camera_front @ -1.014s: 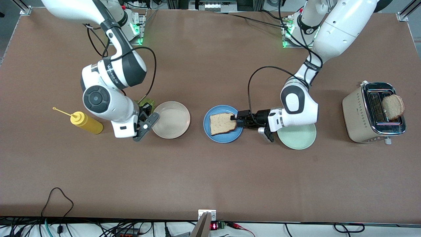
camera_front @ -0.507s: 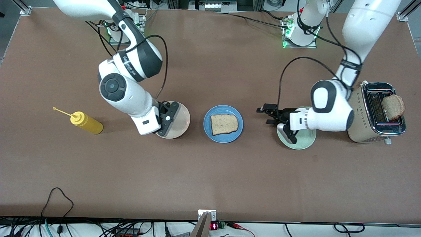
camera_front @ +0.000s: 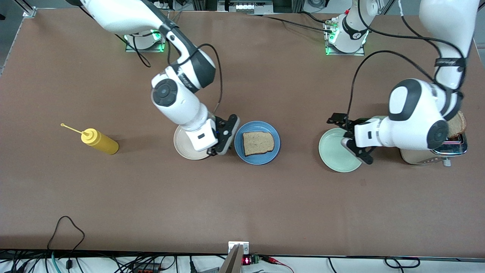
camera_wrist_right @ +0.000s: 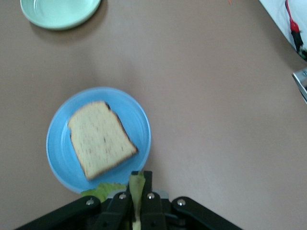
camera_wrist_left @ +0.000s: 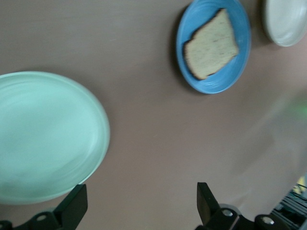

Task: Make sandwich in blue plate with both arms
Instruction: 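Open the left gripper and withdraw while the right gripper lowers lettuce, then release the lettuce onto the toast and draw the right gripper back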

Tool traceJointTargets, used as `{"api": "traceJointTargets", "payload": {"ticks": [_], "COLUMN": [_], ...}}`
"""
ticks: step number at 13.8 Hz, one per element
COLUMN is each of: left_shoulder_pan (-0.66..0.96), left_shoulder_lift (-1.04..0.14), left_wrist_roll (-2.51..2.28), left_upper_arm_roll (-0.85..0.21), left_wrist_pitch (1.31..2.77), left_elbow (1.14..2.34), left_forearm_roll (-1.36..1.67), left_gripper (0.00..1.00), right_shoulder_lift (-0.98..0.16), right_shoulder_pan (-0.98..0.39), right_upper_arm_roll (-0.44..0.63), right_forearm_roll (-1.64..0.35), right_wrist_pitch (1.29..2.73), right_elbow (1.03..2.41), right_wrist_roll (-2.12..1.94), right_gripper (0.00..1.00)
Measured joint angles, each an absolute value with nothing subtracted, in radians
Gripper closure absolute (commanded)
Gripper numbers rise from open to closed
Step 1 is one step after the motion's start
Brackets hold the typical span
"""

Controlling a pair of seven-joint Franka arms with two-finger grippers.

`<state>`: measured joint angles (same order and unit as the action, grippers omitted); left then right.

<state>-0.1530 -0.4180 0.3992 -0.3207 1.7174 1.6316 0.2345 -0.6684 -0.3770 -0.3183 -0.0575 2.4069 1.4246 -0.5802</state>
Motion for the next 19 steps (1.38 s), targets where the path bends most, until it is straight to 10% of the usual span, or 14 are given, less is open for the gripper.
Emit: {"api": "traceJointTargets", "payload": {"ticks": [12,13,14,15,19], "left_shoulder_pan": [-0.149,-0.153,-0.162,-0.179,-0.221], "left_shoulder_lift": [-0.255,-0.256,-0.257,-0.26,-0.272], "left_wrist_roll": [0.266,0.26,0.249,0.231,0.149], "left_upper_arm_roll": [-0.329,-0.326,-0.323,-0.32,-0.316], "left_wrist_pitch": [1.54,1.545,1.548,1.549,1.55], "left_elbow": [1.43,1.416,1.405,1.395,1.383], "left_forearm_roll": [-0.183,-0.184,-0.184,-0.184,-0.184], "left_gripper": [0.0,0.0,0.0,0.0,0.0], "right_shoulder_lift": [-0.787,-0.792,-0.798,-0.802,-0.802], "right_shoulder_pan": [-0.551,-0.565,-0.577,-0.586,-0.593], "right_upper_arm_roll": [-0.246,-0.235,-0.225,-0.218,-0.209], "right_forearm_roll": [-0.039,-0.038,-0.038,-0.038,-0.031], "right_wrist_pitch": [2.624,2.636,2.644,2.649,2.653], "right_elbow": [1.423,1.423,1.423,1.423,1.407], "right_wrist_roll": [-0.482,-0.479,-0.472,-0.467,-0.461], "right_gripper": [0.98,0.79,0.2,0.0,0.0]}}
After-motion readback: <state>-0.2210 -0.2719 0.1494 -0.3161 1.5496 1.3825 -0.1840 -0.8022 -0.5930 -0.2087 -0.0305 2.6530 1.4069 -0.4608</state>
